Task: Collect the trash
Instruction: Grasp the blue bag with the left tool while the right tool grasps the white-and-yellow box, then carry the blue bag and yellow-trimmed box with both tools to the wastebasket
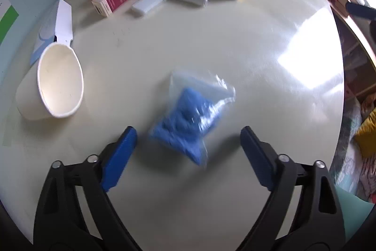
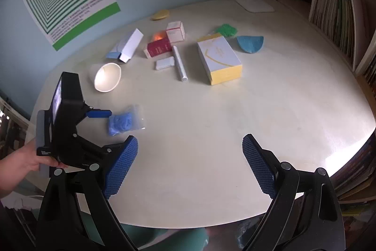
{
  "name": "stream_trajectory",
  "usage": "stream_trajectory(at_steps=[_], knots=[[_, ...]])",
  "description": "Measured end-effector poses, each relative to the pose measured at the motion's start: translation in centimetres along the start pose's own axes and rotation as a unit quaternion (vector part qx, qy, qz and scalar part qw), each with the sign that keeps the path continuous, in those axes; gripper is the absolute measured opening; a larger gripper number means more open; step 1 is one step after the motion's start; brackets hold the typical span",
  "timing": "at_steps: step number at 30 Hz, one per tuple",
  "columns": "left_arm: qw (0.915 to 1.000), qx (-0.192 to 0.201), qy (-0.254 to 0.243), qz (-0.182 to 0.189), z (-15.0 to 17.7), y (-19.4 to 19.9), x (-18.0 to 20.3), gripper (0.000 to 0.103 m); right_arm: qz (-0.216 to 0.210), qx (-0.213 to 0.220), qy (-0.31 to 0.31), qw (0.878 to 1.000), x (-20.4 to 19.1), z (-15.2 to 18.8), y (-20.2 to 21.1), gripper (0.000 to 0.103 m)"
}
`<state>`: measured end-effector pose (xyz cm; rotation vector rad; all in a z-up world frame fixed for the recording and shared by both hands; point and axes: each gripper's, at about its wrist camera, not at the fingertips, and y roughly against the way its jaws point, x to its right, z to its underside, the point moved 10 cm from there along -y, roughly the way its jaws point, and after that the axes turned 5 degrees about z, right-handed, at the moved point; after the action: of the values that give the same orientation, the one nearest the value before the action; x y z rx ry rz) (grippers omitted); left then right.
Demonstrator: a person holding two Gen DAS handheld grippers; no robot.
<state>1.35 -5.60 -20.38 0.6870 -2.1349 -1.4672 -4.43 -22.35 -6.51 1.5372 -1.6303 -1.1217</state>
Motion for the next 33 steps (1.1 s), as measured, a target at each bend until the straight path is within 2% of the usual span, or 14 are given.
stream_trajectory(at_steps=[1, 4, 5, 7, 10, 17, 26, 30, 33], knots=[[1.0000, 0.002, -0.002, 0.000, -0.1, 0.2, -0.2, 0.077, 0.005, -0.002, 0.001, 1.000, 0.4, -0.2, -0.3, 0.090], [1.0000, 0.008, 0.000, 0.000, -1.1, 0.3, -0.7, 0.045, 0.017, -0.012, 0.003, 1.000, 1.7, -1.1, -1.6, 0.090], [1.0000, 0.008, 0.005, 0.001, -1.7, 0.2, -1.2, 0.039, 0.019, -0.018, 0.005, 1.000, 2.1, -1.5, -2.1, 0.090], [0.9996, 0.003, 0.025, 0.013, -2.3, 0.1, -1.8, 0.035, 0.024, -0.025, 0.018, 0.999, 2.7, -2.7, -3.3, 0.090], [0.9989, 0.004, 0.046, 0.012, -2.4, 0.6, -1.9, 0.035, 0.027, -0.038, 0.045, 0.998, 2.9, -4.5, -5.5, 0.090], [0.9953, 0.015, 0.095, -0.007, -5.1, 1.0, -3.5, 0.035, 0.028, -0.059, 0.091, 0.994, 3.2, -8.5, -11.2, 0.090], [0.9906, 0.018, 0.132, -0.029, -7.5, 0.5, -3.9, 0.035, 0.018, -0.076, 0.125, 0.989, 2.9, -10.3, -15.3, 0.088], [0.9894, 0.013, 0.142, -0.030, -8.2, 0.0, -4.1, 0.035, 0.011, -0.090, 0.123, 0.988, 3.3, -10.2, -16.4, 0.067], [0.9889, 0.012, 0.146, -0.029, -8.8, -0.3, -4.3, 0.035, 0.008, -0.090, 0.117, 0.989, 3.7, -10.5, -16.8, 0.062]])
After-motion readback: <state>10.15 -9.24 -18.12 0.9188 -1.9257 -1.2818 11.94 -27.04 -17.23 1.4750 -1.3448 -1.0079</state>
